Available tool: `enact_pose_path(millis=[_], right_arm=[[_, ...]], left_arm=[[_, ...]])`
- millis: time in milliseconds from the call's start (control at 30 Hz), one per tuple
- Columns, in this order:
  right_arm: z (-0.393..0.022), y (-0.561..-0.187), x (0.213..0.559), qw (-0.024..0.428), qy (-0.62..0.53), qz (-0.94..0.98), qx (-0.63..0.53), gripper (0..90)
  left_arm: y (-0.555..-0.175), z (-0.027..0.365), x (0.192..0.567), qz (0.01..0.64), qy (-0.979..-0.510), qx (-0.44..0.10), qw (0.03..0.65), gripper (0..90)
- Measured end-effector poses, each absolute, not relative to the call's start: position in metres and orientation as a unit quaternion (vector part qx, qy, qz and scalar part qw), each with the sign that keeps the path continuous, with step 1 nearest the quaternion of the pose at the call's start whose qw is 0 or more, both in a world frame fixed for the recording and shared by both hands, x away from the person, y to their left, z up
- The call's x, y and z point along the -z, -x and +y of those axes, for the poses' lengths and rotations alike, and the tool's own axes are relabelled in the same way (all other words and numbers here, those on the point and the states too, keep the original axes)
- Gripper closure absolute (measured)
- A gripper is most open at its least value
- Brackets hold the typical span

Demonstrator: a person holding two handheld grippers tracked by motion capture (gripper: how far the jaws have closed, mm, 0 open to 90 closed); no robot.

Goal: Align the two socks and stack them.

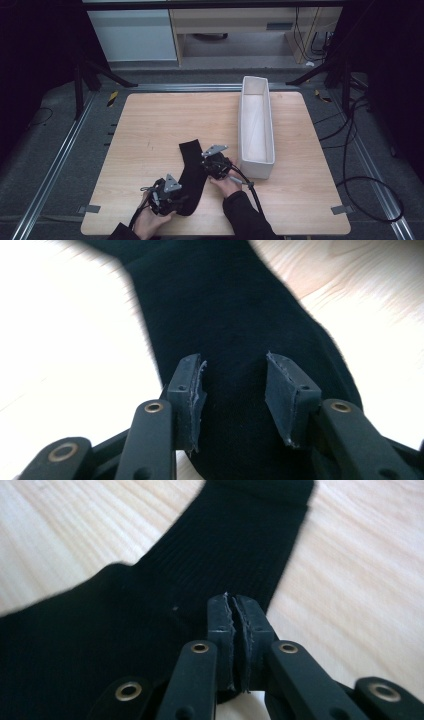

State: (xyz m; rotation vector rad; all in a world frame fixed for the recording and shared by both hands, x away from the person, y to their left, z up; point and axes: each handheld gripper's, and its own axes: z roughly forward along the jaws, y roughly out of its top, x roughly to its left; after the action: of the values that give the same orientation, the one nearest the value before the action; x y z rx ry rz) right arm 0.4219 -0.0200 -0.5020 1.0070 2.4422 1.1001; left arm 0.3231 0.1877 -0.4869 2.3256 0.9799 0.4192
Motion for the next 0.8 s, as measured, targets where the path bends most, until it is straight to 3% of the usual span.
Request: enact_pose_path(millis=[333, 567, 800], right_arm=[[-0.028, -0.403, 0.497, 0.138, -0.353, 0.837, -0.395, 78.1], [-0.023, -0.424, 0.504, 0.149, -0.358, 0.828, -0.404, 78.6], [-0.023, -0.412, 0.502, 0.168, -0.349, 0.841, -0.379, 81.4]], left_arm=[[-0.323, 0.211, 0.483, 0.397, -0.856, -0.150, 0.294, 55.1], [-0.312, 0.206, 0.482, 0.389, -0.858, -0.155, 0.298, 53.5], [-0.319, 0.212, 0.485, 0.387, -0.864, -0.174, 0.270, 52.7]])
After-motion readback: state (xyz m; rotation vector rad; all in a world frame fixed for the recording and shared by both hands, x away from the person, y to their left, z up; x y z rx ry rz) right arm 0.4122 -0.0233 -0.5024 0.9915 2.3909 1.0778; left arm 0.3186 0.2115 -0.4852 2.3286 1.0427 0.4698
